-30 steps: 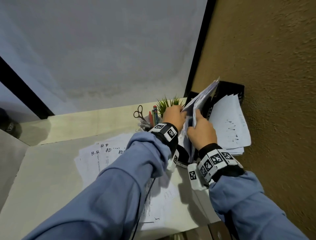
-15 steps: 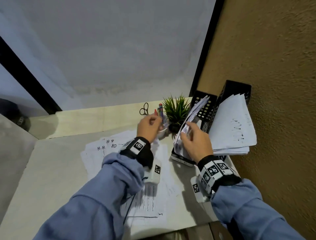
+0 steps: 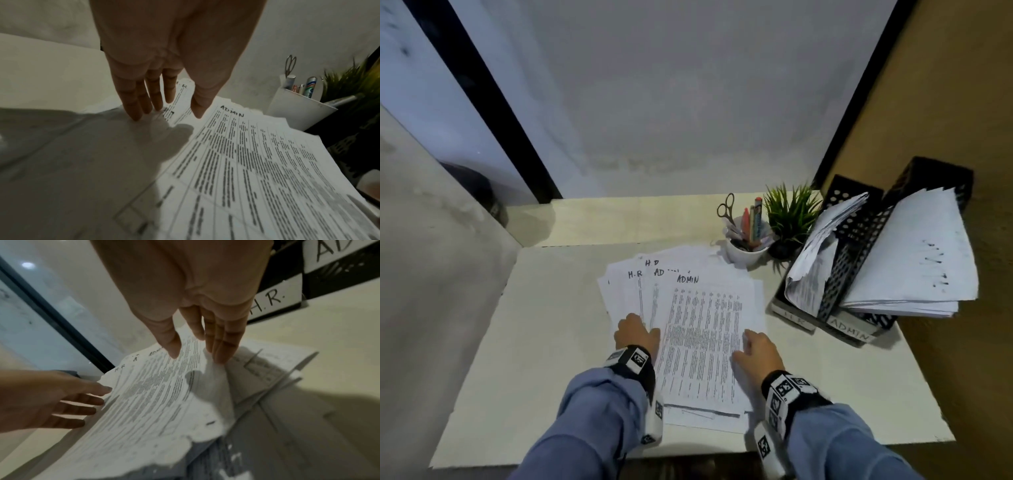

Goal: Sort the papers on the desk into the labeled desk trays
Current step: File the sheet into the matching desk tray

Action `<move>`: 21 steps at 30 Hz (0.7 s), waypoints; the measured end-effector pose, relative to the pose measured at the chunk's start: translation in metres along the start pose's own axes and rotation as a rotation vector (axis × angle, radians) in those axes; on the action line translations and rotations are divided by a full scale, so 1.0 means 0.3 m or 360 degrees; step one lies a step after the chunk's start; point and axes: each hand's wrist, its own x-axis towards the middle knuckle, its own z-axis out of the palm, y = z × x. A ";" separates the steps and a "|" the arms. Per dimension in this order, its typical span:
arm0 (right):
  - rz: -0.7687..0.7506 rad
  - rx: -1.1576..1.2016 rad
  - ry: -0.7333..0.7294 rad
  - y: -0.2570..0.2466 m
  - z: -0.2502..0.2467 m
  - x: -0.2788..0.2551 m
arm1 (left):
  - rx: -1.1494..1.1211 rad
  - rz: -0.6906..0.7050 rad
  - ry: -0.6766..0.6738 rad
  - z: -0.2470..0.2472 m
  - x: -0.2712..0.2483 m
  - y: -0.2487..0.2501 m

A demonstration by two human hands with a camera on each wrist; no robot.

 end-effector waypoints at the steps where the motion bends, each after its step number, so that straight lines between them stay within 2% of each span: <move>1: 0.0054 -0.0008 0.0027 0.000 0.015 0.006 | -0.0024 0.0016 0.0007 0.009 -0.004 -0.010; 6: 0.0308 -0.0027 0.0163 -0.012 0.033 0.031 | -0.0296 -0.0012 -0.0164 0.046 -0.015 -0.030; 9: 0.0288 0.0054 0.0247 -0.008 0.020 0.048 | -0.0482 0.0052 -0.0114 0.059 -0.016 -0.044; 13: 0.0281 0.0593 0.0351 -0.004 -0.023 0.053 | -0.0763 0.0188 -0.0135 0.065 -0.005 -0.077; 16: 0.0342 0.0793 0.0397 -0.002 -0.028 0.083 | -0.0996 0.0180 -0.0205 0.047 0.000 -0.098; 21: 0.0479 0.1120 0.0533 0.001 -0.054 0.083 | -0.1128 0.0106 -0.0041 -0.001 0.038 -0.126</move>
